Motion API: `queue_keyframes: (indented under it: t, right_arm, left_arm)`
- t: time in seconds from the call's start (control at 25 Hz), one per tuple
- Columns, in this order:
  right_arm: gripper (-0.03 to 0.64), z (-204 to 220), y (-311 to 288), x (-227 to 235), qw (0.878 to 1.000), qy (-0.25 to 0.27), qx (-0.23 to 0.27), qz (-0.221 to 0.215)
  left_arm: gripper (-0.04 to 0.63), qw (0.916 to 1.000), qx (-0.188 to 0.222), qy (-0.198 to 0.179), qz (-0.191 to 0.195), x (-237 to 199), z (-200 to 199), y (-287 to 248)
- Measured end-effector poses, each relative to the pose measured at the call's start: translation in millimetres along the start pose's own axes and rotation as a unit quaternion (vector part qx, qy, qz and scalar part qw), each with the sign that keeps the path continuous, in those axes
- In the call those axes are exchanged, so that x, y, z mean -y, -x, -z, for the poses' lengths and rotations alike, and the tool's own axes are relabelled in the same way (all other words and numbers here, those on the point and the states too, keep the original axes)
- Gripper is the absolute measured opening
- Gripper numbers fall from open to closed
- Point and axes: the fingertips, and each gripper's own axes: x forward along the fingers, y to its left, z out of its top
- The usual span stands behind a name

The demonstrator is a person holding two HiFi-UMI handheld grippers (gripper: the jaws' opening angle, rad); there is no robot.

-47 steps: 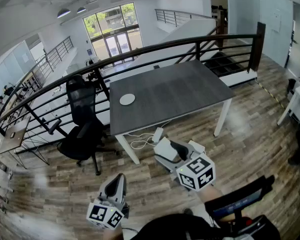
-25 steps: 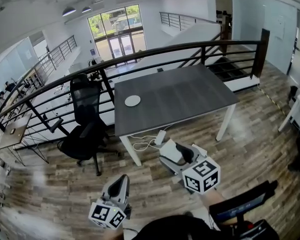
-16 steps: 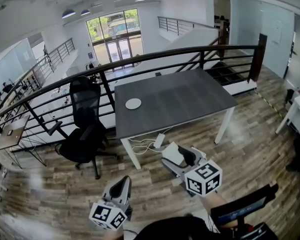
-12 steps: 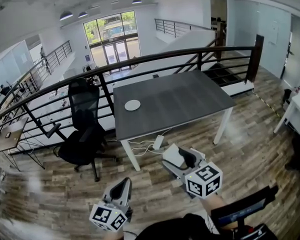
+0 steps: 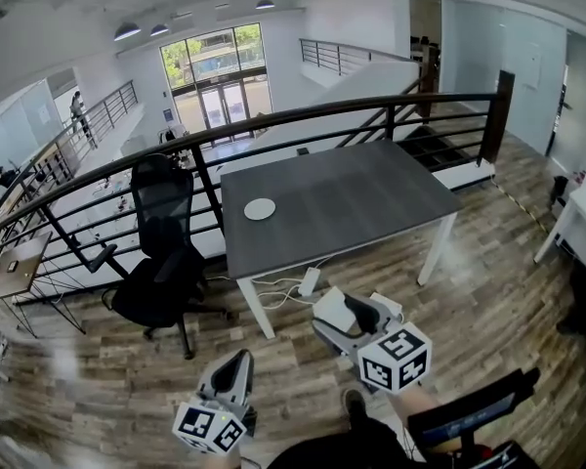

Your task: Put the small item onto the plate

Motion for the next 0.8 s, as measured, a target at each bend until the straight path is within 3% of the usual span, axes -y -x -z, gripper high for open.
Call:
queue_keyframes:
  t: [0.8]
  right_arm:
    - [0.307,-40.3,-99.1,108.2,0.997,-0.002,0.018,-0.078]
  left_arm:
    - [0.003,0.9977,-0.01,-0.022,-0.064,-37.0,-13.9,-125.9]
